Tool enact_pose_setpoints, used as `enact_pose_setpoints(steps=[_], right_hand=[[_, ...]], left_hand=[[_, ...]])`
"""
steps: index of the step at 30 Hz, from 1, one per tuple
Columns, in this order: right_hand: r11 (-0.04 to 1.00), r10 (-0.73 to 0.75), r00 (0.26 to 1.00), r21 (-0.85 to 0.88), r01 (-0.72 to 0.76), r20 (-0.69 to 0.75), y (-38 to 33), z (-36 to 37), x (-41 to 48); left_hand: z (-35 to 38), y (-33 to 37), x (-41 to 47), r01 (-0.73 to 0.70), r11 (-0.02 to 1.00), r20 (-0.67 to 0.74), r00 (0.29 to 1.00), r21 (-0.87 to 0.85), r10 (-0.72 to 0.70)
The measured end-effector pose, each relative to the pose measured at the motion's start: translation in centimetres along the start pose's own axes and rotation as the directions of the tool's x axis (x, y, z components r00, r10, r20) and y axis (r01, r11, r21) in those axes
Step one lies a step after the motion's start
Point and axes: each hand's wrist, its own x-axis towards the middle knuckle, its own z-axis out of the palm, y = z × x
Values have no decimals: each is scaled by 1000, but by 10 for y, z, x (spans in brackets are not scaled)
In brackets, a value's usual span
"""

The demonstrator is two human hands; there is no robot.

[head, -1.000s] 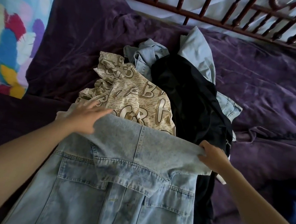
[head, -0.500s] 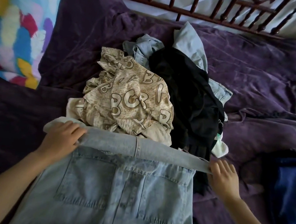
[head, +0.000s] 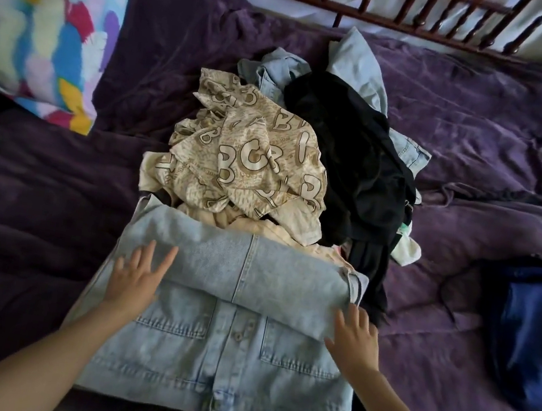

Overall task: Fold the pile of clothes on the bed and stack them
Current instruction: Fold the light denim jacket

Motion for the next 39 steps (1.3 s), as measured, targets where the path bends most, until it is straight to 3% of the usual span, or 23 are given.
enact_pose_setpoints(steps=[2, 7, 8, 10, 12, 15, 19, 21, 22, 23, 24, 25, 27, 28, 29, 30, 31, 33, 35, 36, 37, 38, 39], right_hand=[[996, 65, 998, 68, -64, -15, -7, -16, 10], [993, -12, 999, 114, 17, -42, -10, -27, 47], [983, 33, 999, 183, -26, -36, -8, -28, 53], [871, 273, 962, 420, -253, 15, -3, -31, 64], [696, 419, 904, 611, -378, 83, 7, -28, 77], [746, 417, 906, 541, -389, 76, 18, -27, 90], [837, 381, 917, 379, -395, 115, 22, -30, 106], [780, 420, 891, 433, -451, 172, 26, -32, 117], [673, 469, 854, 535, -511, 227, 32, -34, 122], [492, 525, 804, 672, -554, 279, 39, -34, 124], [241, 579, 732, 781, -576, 360, 46, -38, 122], [-16, 606, 661, 837, -546, 443, 55, -41, 119], [-443, 605, 535, 807, -389, 590, 75, -34, 111], [-563, 578, 495, 756, -333, 649, 79, -32, 108], [-575, 560, 503, 746, -336, 658, 79, -32, 105], [-489, 562, 527, 770, -409, 637, 74, -32, 105], [-303, 599, 558, 807, -506, 575, 68, -32, 106], [260, 682, 650, 720, -644, 335, 56, -36, 104], [671, 573, 819, 556, -491, 32, 39, -51, 99], [814, 408, 912, 471, -339, -49, 30, -54, 101], [900, 234, 972, 383, -207, -25, 21, -57, 103], [942, 98, 993, 317, -113, 64, 17, -54, 107], [970, 30, 981, 230, -75, 193, 17, -49, 109]], left_hand=[[-14, 10, 11, -32, 999, -20, 999, 27, 32], [-58, 23, 51, -51, 998, -51, 998, -43, 49], [-62, 20, 62, -29, 999, -59, 998, -44, 26], [-64, 9, 82, 116, 986, -88, 988, -122, -127], [-66, -8, 100, 345, 871, 18, 932, -348, -362], [-61, -25, 120, 535, 709, 154, 834, -459, -530], [-63, -37, 140, 494, 715, 139, 857, -495, -496], [-64, -38, 144, 460, 724, 142, 878, -514, -457], [-65, -40, 146, 447, 719, 135, 883, -533, -449], [-65, -44, 147, 445, 682, 123, 876, -580, -467], [-66, -51, 147, 458, 592, 124, 847, -663, -516], [-67, -62, 148, 471, 438, 164, 802, -766, -575], [-68, -82, 142, 437, -47, 372, 698, -898, -612], [-68, -88, 138, 424, -205, 458, 671, -882, -583], [-65, -91, 134, 429, -224, 475, 677, -875, -562], [-62, -90, 133, 432, -171, 448, 695, -885, -563], [-58, -89, 133, 426, -61, 376, 711, -902, -594], [-56, -79, 133, 445, 191, 221, 718, -875, -660], [-64, -63, 131, 413, 519, -7, 777, -748, -629], [-69, -52, 128, 306, 687, -142, 846, -659, -513], [-73, -40, 126, 155, 825, -226, 919, -544, -322], [-75, -28, 123, 20, 913, -206, 972, -406, -113], [-77, -19, 119, -62, 958, -87, 995, -281, 39]])
